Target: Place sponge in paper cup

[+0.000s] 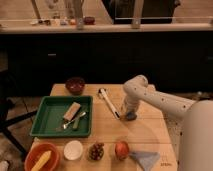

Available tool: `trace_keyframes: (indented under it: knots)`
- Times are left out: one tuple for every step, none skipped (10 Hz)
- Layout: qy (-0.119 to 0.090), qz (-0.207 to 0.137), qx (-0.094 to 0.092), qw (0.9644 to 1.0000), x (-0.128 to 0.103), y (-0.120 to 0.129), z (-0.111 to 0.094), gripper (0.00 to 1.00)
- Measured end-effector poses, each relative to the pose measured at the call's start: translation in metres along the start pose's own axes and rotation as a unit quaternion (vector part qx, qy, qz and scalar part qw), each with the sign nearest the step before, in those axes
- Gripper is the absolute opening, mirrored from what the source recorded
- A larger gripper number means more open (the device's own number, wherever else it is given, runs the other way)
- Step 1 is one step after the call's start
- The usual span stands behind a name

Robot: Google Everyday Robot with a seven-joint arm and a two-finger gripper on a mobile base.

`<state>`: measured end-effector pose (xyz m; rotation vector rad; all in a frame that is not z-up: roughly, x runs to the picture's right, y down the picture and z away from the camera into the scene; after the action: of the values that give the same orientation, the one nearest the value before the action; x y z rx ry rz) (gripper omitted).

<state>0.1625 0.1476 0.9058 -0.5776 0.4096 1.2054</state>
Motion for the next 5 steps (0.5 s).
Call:
trace_keyframes:
  knots:
    - [-0.001,-0.001,0.000,1.0000,0.0013,-0.0006,-0.0010,0.03]
    - [-0.001,-0.002,0.000,1.0000,0.0021,-0.0013,-0.0010,0.00]
    - [-0.002,-0.003,0.000,1.0000,0.0028,-0.0015,-0.0016,0.00]
    - [-0.001,-0.003,-0.001,1.0000,0.0043,-0.0020,-0.0016,0.00]
    - [-0.001,-0.003,0.000,1.0000,0.0053,-0.0028,-0.0019,0.00]
